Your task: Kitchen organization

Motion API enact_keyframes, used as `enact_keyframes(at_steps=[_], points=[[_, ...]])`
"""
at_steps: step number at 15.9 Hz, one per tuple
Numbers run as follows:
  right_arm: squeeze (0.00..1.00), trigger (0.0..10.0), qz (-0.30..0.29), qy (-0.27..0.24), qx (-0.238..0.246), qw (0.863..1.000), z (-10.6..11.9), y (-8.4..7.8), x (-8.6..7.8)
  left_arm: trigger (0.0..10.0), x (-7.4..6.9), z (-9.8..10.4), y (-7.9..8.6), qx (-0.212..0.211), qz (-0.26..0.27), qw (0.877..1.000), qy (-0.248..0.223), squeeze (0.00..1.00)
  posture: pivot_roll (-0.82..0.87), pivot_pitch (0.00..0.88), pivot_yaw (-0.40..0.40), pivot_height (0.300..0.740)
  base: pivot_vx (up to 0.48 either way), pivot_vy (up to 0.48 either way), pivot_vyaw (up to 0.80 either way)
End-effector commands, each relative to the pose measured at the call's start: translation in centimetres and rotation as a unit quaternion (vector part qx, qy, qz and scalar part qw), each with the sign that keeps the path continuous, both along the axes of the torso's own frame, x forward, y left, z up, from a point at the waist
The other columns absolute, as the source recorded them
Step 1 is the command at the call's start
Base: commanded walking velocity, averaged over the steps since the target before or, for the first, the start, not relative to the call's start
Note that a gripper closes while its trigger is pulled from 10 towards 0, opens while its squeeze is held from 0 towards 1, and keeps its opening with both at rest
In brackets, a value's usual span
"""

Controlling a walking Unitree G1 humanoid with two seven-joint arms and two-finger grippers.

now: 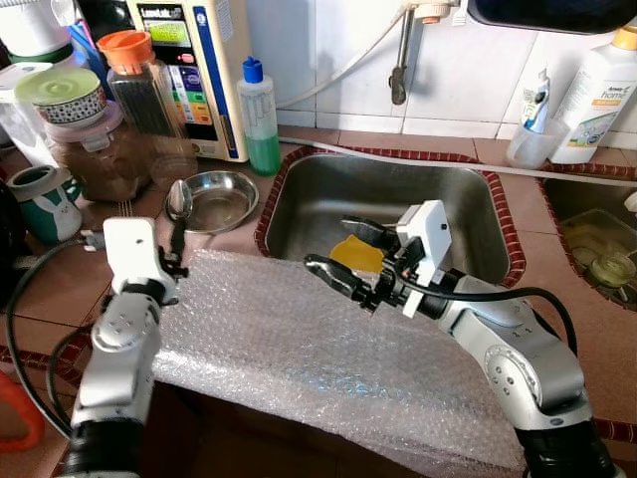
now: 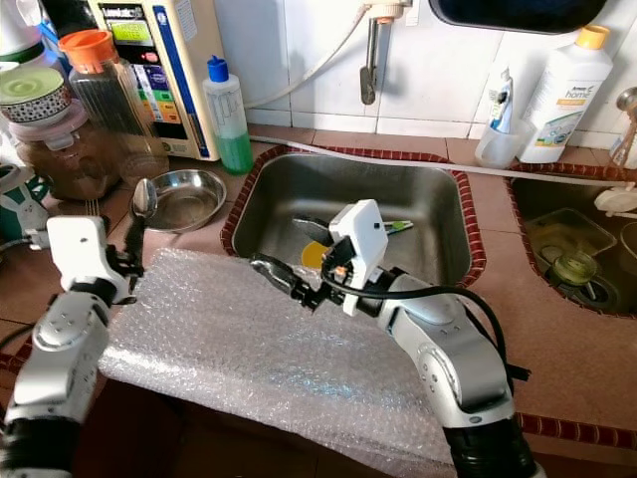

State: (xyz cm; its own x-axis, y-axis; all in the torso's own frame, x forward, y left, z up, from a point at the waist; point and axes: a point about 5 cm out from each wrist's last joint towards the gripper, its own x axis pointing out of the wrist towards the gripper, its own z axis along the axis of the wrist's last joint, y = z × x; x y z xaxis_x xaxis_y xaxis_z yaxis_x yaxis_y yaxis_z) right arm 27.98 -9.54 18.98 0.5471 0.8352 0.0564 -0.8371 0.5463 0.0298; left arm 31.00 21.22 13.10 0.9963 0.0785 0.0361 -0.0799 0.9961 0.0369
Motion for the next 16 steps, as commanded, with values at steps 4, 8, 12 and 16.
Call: enact_keyframes(at_steps=[4, 8, 12, 16], points=[[0.00, 10.0, -0.009, -0.008, 0.026, 1.000, 1.4, -0.2, 0.3, 10.0, -0.4, 0.5, -0.5, -0.038, 0.001, 0.999, 0.000, 1.00, 0.04, 0.034, 0.067, 0.740, 0.000, 0.000, 0.00], [0.00, 10.0, 0.027, -0.010, 0.054, 0.998, 3.0, 0.0, -0.3, 10.0, 0.3, 1.2, 0.0, -0.059, 0.022, 0.998, 0.003, 1.00, 0.03, 0.033, 0.049, 0.740, 0.000, 0.000, 0.00], [0.00, 10.0, 0.035, -0.006, 0.044, 0.998, 3.0, 0.0, -0.5, 10.0, 0.5, 0.6, 0.2, -0.090, 0.024, 0.995, 0.039, 1.00, 0.03, 0.033, 0.042, 0.740, 0.000, 0.000, 0.00], [0.00, 10.0, 0.035, -0.003, 0.034, 0.999, 2.7, 0.1, -0.7, 10.0, 1.1, -0.1, 0.3, -0.123, 0.028, 0.990, 0.068, 1.00, 0.03, 0.034, 0.044, 0.740, 0.000, 0.000, 0.00]])
